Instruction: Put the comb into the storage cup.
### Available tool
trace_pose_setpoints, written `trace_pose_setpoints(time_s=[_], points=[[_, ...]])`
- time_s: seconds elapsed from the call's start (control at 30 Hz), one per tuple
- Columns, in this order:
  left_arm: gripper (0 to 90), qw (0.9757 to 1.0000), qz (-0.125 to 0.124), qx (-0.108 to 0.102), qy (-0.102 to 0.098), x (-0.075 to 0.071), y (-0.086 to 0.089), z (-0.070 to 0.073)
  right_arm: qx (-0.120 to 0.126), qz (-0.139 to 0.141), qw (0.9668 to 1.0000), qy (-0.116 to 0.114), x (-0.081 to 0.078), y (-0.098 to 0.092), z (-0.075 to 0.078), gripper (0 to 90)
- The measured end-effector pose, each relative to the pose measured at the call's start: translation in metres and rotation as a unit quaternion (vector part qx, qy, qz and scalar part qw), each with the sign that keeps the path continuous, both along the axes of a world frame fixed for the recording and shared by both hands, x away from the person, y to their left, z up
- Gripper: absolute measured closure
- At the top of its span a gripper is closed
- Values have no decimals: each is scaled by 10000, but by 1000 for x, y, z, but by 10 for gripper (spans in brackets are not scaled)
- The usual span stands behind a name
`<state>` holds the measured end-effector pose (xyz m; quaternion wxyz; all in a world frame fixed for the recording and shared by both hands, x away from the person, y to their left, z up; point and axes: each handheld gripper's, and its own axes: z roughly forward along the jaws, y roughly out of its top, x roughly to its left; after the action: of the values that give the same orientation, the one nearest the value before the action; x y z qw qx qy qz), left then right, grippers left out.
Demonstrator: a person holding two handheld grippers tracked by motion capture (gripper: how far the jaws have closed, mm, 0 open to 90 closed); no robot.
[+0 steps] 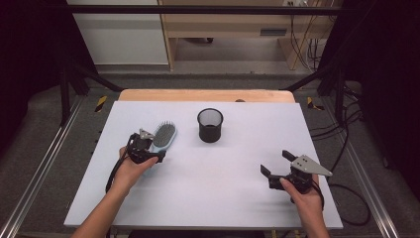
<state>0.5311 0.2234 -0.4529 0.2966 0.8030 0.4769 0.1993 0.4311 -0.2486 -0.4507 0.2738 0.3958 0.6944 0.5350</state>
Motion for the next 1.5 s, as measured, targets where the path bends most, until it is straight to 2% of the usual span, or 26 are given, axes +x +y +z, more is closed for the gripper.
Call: trace_pose_setpoints(time_s=[0.13, 0.5, 0.9, 1.13, 1.3, 1.5], points=[[419, 9999, 31, 18, 118, 3, 2, -2, 1, -1, 10000, 9, 0, 0, 0, 34], [541, 9996, 85, 46, 257, 7, 4, -7, 1, 8, 10000, 20, 0, 0, 0, 35], [605, 9988, 191, 77, 433, 11, 7, -10, -9, 35, 10000, 28, 0, 0, -1, 35], [609, 9990, 156, 201, 371, 9, 4, -11, -30, 52, 10000, 54, 1, 1, -1, 35], [689, 9993, 128, 125, 321, 7, 6, -12, -25, 54, 10000, 65, 1, 1, -1, 35], [695, 9994, 43, 150, 300, 7, 6, -11, -15, 56, 10000, 65, 1, 1, -2, 35]])
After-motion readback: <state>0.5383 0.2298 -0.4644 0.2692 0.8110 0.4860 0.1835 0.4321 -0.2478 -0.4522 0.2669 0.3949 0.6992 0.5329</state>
